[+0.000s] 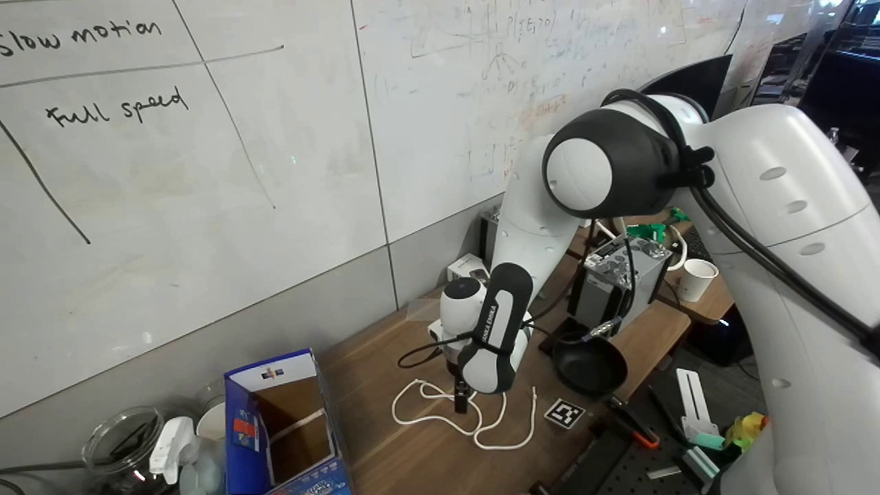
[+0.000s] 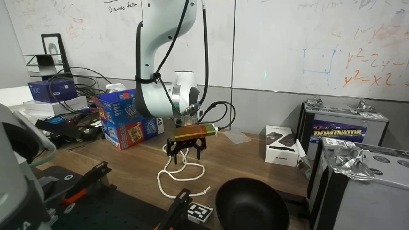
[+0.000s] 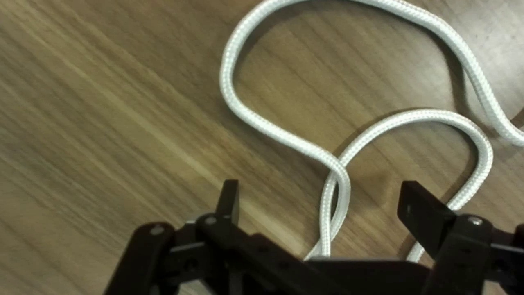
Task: Put the two white ropes inside the blue box
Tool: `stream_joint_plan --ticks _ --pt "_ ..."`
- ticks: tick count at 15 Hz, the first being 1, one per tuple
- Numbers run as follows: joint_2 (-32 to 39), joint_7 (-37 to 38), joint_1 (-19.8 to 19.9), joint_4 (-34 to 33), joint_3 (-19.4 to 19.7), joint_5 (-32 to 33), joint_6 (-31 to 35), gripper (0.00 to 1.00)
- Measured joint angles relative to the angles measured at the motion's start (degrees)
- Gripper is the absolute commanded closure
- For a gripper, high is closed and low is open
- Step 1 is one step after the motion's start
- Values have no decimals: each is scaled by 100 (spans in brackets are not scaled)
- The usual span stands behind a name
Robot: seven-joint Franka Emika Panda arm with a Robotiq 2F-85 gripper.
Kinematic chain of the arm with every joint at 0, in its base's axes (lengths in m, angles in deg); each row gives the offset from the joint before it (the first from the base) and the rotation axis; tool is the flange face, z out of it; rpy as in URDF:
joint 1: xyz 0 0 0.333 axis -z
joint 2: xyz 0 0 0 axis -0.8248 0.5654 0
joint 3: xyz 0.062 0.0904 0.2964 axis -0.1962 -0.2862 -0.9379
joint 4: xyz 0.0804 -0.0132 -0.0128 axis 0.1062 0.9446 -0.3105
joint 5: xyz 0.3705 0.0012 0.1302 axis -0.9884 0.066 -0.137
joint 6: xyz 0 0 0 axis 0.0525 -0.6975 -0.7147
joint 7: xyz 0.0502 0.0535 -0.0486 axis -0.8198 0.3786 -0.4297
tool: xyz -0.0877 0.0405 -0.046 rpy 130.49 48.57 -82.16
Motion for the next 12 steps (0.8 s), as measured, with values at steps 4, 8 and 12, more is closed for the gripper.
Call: stream_joint_plan --ticks 4,8,12 --pt "39 66 -1 -15 11 0 59 26" --pt "74 88 -1 -24 20 0 108 47" --pt "64 98 -1 -55 38 0 180 75"
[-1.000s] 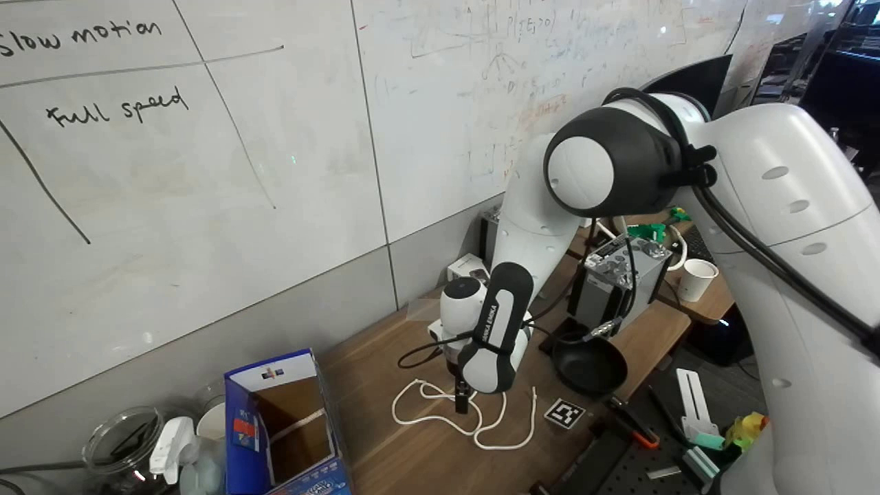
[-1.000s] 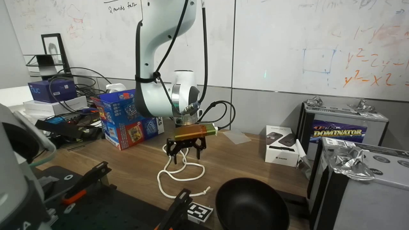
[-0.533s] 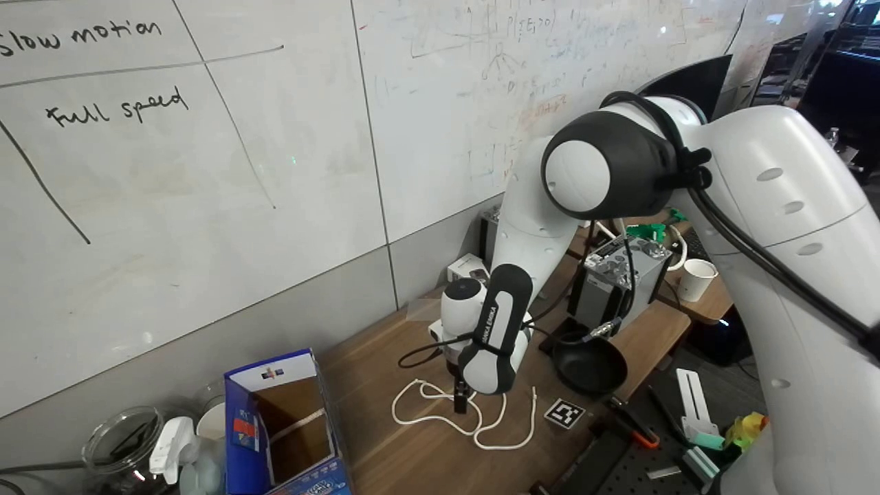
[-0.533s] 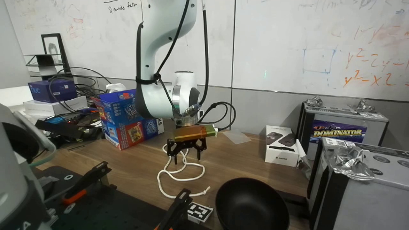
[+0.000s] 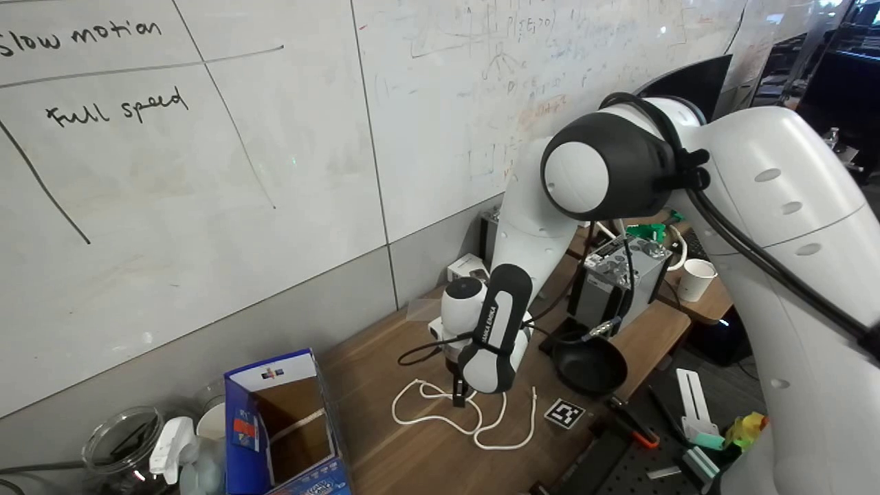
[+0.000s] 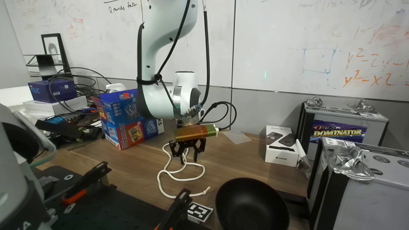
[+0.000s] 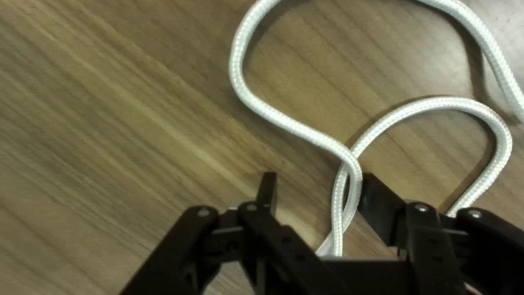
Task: Put the two white ropes inside the blue box
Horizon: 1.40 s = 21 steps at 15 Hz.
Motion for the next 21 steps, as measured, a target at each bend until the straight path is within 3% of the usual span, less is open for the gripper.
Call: stream_joint_plan --ticks 3,4,9,16,21 --pt "-5 13 0 -15 0 0 37 97" --pt "-5 18 2 -21 0 -7 39 100" --pt "-74 14 182 -103 -129 -235 -122 97" --pt "-1575 -595 977 -141 -1215 -980 -1621 97" --pt "-2811 -607 596 -473 -1314 -1536 -2887 97"
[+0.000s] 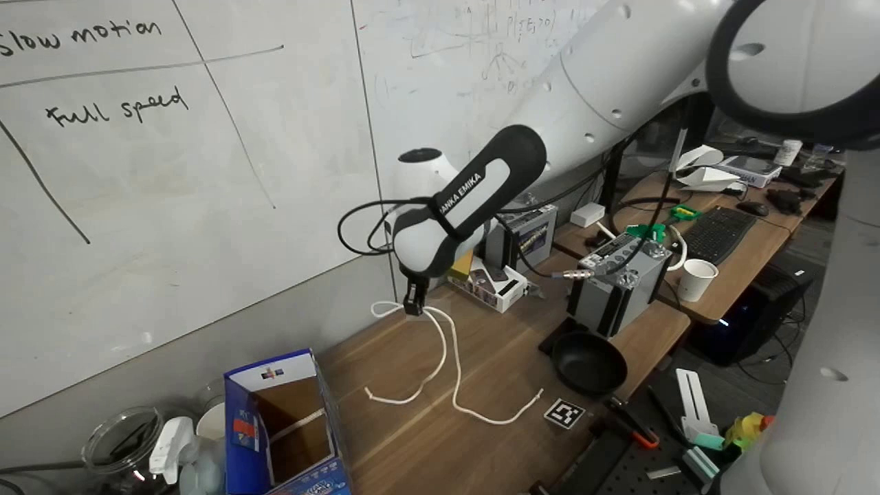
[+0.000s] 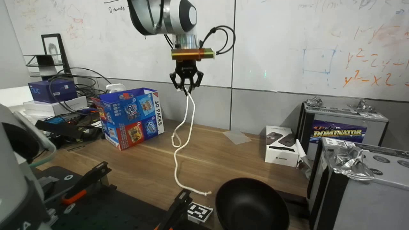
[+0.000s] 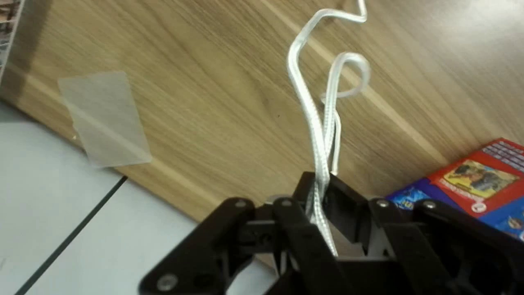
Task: Put the two white ropes inside the blue box
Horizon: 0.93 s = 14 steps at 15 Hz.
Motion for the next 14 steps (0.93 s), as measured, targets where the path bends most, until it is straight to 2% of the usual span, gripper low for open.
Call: stream_joint_plan --ticks 7,14 --pt "-1138 1073 -1114 -1156 281 118 -1595 97" --pt "-1368 2567 -2130 -2820 66 1012 -2999 97"
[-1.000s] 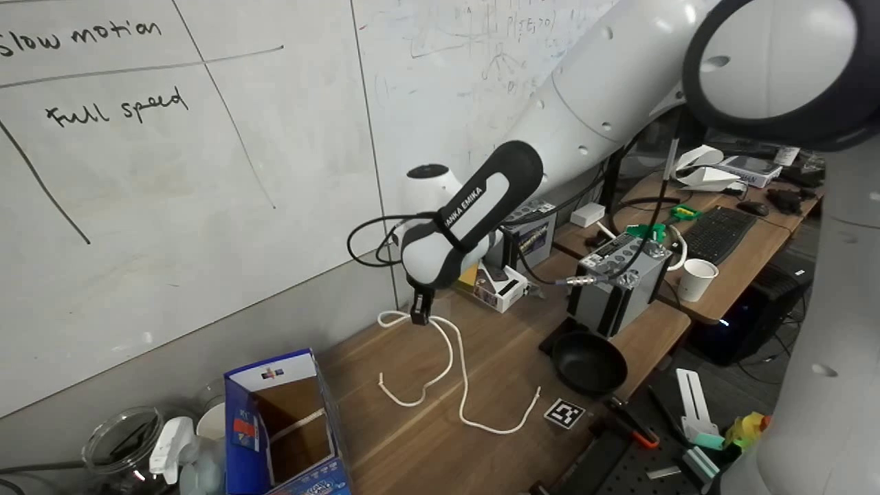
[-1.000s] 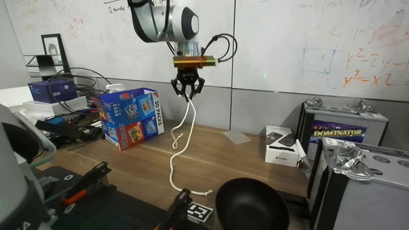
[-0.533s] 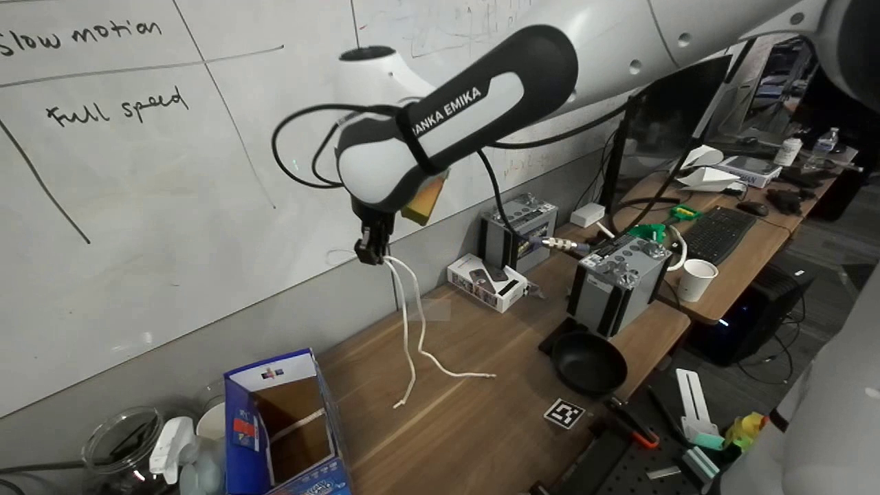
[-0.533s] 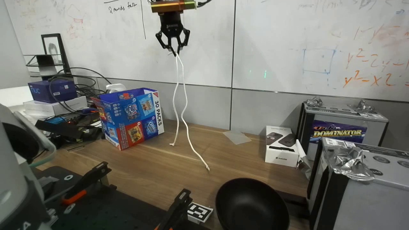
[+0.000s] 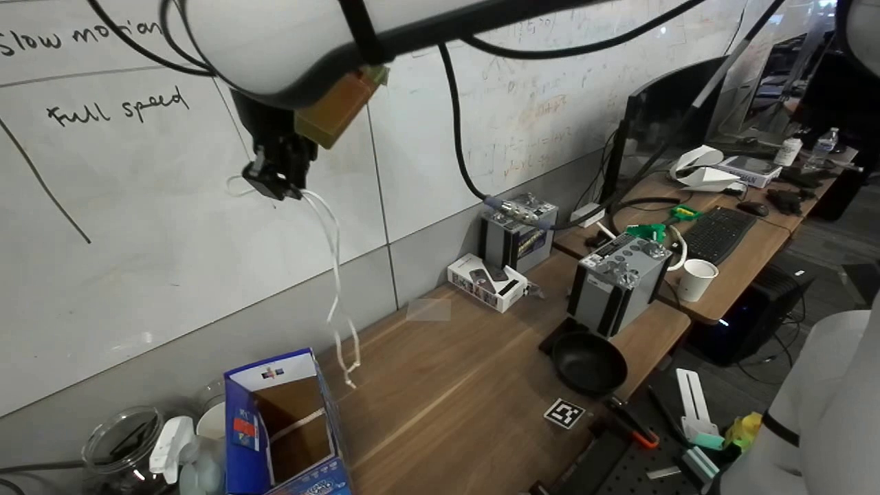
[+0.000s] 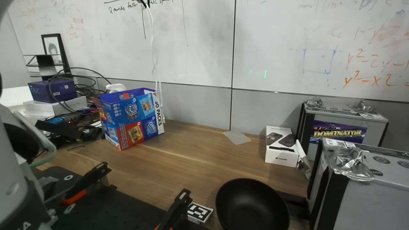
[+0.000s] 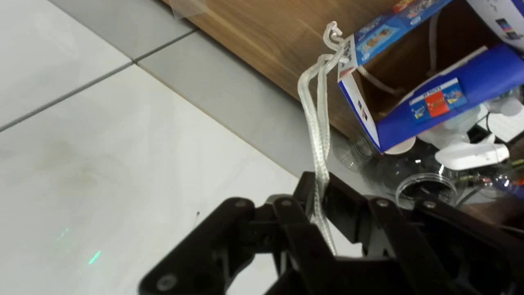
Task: Put the two white ropes inside the blue box
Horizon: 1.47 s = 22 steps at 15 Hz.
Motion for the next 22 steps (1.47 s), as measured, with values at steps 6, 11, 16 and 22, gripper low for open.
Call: stream_joint_plan --ticks 6,11,16,22 --pt "150 1188 -756 -1280 -357 990 -869 97" --pt "458 1886 -1307 -1971 -513 1943 -1298 97" --pt "918 2204 -1498 -2484 -464 2357 -1346 97" --pt "1369 2239 -1567 -2932 -278 2379 -1348 97"
